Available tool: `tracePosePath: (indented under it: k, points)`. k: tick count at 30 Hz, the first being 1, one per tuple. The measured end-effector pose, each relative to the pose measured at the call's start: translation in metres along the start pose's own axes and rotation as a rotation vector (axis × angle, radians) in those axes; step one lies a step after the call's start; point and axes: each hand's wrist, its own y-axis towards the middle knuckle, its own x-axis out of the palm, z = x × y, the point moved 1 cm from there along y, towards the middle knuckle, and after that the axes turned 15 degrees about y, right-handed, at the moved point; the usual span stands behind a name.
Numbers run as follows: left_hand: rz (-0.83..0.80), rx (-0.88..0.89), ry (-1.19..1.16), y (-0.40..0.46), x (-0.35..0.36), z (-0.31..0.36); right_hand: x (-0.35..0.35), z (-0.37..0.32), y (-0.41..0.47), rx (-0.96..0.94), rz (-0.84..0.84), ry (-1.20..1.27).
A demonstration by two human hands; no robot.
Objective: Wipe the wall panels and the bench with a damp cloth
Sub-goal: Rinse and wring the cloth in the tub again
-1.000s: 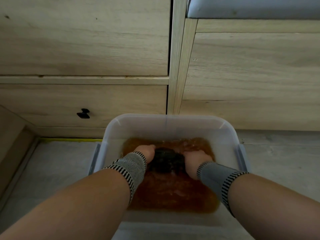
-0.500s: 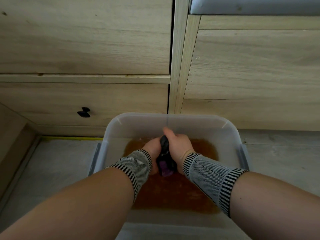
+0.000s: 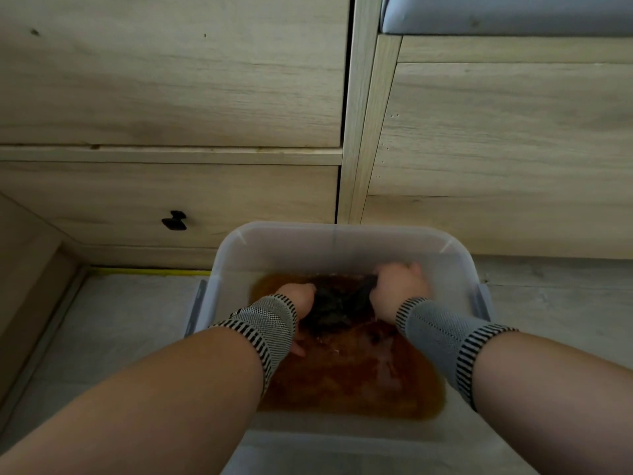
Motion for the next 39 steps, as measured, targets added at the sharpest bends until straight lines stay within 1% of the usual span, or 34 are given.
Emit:
tracePosePath:
  k: [1,2,3,5,6,7,8,9,11,14,15,17,19,20,22,24,25,26,28,30,31,33,34,35,36,37,39]
  points:
    - [-0.139,-0.009,0.043,0.001,0.003,0.000,-0.005,-0.005,0.002,-0.010,0.024,0.163]
    - [-0.227,-0.027,0.017,-0.006,0.005,-0.001,-0.008,-0.010,0.003,-0.003,0.019,0.400]
    - [-0.311,-0.054,-0.066,-0.011,0.006,0.000,-0.012,-0.016,0.001,0.023,-0.008,0.694]
    - [-0.421,-0.059,-0.146,-0.016,0.008,0.001,-0.020,-0.028,-0.007,0.131,-0.119,1.284]
    - [-0.467,-0.044,-0.181,-0.015,0.006,0.004,-0.025,-0.032,-0.012,0.181,-0.188,1.513]
    - [-0.497,-0.030,-0.228,-0.015,0.005,0.007,-0.030,-0.035,-0.016,0.219,-0.250,1.667]
    - [-0.499,-0.006,-0.274,-0.016,0.005,0.010,-0.036,-0.036,-0.022,0.247,-0.298,1.733]
    - [-0.509,0.003,-0.327,-0.019,0.004,0.013,-0.041,-0.036,-0.028,0.261,-0.345,1.731]
    - [-0.511,0.023,-0.380,-0.021,0.005,0.016,-0.047,-0.032,-0.036,0.294,-0.422,1.625]
    - [-0.460,0.069,-0.322,-0.025,0.006,0.014,-0.052,-0.022,-0.041,0.320,-0.451,1.522]
    - [-0.444,0.084,-0.323,-0.029,0.005,0.013,-0.052,-0.019,-0.040,0.321,-0.429,1.514]
    - [-0.405,0.118,-0.319,-0.038,0.002,0.014,-0.053,-0.013,-0.037,0.310,-0.335,1.482]
    - [-0.421,0.150,-0.309,-0.048,-0.001,0.018,-0.053,-0.009,-0.035,0.301,-0.254,1.406]
    - [-0.448,0.164,-0.290,-0.053,0.000,0.020,-0.052,-0.008,-0.035,0.307,-0.248,1.385]
    - [-0.476,0.198,-0.179,-0.059,0.004,0.022,-0.051,-0.011,-0.038,0.313,-0.284,1.414]
    - [-0.490,0.274,-0.057,-0.059,0.008,0.022,-0.050,-0.016,-0.039,0.317,-0.280,1.455]
    - [-0.474,0.327,0.015,-0.055,0.009,0.022,-0.051,-0.018,-0.038,0.311,-0.249,1.455]
    - [-0.436,0.386,0.139,-0.054,0.011,0.023,-0.052,-0.017,-0.037,0.304,-0.190,1.424]
    - [-0.292,0.550,0.590,-0.058,0.015,0.024,-0.052,-0.014,-0.035,0.288,-0.091,1.278]
    - [-0.075,0.700,1.012,-0.058,0.020,0.024,-0.048,-0.012,-0.036,0.315,-0.069,1.176]
    - [0.017,0.746,1.152,-0.060,0.023,0.025,-0.046,-0.010,-0.037,0.341,-0.073,1.169]
    - [0.141,0.788,1.267,-0.058,0.025,0.025,-0.042,-0.010,-0.038,0.367,-0.053,1.186]
    - [0.157,0.785,1.271,-0.056,0.024,0.025,-0.042,-0.011,-0.038,0.334,-0.019,1.170]
    - [0.143,0.749,1.236,-0.054,0.022,0.026,-0.040,-0.012,-0.037,0.258,0.029,1.107]
    - [0.104,0.694,1.157,-0.051,0.017,0.028,-0.040,-0.013,-0.038,0.134,0.081,0.984]
    - [0.049,0.633,1.033,-0.050,0.011,0.029,-0.039,-0.016,-0.043,-0.023,0.112,0.836]
    - [-0.145,0.477,0.623,-0.051,0.000,0.029,-0.031,-0.020,-0.058,-0.353,0.066,0.557]
